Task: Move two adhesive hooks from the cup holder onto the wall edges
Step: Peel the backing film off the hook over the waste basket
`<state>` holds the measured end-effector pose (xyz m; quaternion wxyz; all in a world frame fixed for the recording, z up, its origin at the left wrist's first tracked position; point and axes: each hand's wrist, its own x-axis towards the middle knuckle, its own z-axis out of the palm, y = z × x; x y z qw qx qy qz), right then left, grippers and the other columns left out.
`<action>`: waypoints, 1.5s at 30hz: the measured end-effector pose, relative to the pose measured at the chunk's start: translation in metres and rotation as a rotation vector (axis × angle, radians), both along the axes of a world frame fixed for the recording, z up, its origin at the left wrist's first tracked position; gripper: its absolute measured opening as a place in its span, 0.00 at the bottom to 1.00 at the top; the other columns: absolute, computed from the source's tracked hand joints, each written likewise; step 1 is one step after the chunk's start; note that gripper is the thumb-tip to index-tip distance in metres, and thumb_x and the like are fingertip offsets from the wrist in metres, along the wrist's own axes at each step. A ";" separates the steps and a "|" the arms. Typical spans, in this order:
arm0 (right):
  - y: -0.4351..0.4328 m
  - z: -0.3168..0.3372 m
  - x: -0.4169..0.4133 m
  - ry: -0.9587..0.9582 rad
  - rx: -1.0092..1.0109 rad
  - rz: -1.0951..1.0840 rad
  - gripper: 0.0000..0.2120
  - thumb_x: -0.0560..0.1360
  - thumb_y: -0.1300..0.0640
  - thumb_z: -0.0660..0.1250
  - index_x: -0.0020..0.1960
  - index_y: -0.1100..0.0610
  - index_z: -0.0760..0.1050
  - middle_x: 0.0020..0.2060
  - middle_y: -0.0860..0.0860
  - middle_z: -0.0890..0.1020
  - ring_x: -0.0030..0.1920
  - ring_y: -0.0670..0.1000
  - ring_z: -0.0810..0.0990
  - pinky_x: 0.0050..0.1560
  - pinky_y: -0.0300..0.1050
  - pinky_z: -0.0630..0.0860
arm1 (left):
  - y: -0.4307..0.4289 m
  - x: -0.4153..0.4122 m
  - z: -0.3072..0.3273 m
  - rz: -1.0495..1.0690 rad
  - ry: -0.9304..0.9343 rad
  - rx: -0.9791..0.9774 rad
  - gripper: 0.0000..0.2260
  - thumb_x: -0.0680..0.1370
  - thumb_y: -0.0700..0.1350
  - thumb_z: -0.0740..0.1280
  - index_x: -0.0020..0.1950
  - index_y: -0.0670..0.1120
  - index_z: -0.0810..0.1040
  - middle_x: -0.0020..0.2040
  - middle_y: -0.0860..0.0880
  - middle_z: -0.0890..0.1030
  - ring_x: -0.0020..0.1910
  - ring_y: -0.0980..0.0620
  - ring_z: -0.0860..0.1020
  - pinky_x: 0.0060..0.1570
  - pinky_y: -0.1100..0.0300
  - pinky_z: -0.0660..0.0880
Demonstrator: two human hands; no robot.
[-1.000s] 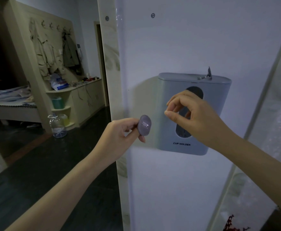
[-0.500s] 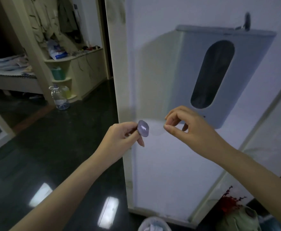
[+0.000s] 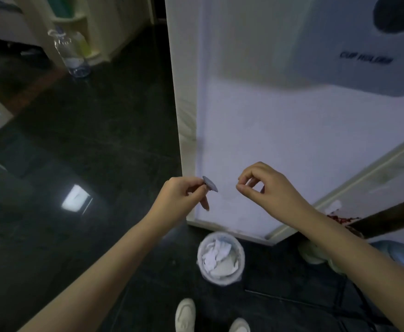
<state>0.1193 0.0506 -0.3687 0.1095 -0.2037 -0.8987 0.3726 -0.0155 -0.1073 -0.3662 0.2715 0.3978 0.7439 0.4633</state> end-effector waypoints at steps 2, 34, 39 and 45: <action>-0.003 -0.027 0.000 -0.057 -0.035 0.004 0.03 0.72 0.50 0.64 0.41 0.48 0.73 0.45 0.43 0.75 0.43 0.38 0.76 0.36 0.29 0.67 | -0.003 0.000 -0.026 0.006 -0.042 -0.032 0.09 0.77 0.40 0.63 0.44 0.49 0.82 0.29 0.51 0.81 0.31 0.53 0.79 0.39 0.60 0.76; -0.009 -0.431 0.033 -0.584 -0.495 -0.265 0.04 0.74 0.54 0.63 0.44 0.54 0.73 0.45 0.50 0.77 0.46 0.48 0.75 0.36 0.33 0.66 | 0.002 0.040 -0.417 0.092 -0.441 -0.549 0.15 0.77 0.43 0.63 0.31 0.49 0.80 0.26 0.53 0.81 0.31 0.50 0.78 0.29 0.75 0.68; -0.005 -0.488 0.037 -0.627 -0.533 -0.296 0.04 0.74 0.54 0.63 0.45 0.54 0.73 0.47 0.50 0.77 0.47 0.48 0.74 0.38 0.35 0.67 | 0.003 0.042 -0.464 0.085 -0.451 -0.593 0.15 0.77 0.44 0.63 0.34 0.42 0.82 0.24 0.53 0.79 0.24 0.60 0.70 0.27 0.75 0.66; -0.007 -0.552 0.039 -0.669 -0.574 -0.332 0.07 0.74 0.54 0.62 0.48 0.57 0.73 0.48 0.53 0.77 0.49 0.51 0.76 0.47 0.43 0.70 | 0.003 0.045 -0.516 0.084 -0.451 -0.633 0.12 0.78 0.41 0.61 0.42 0.41 0.82 0.32 0.50 0.81 0.27 0.57 0.71 0.27 0.76 0.66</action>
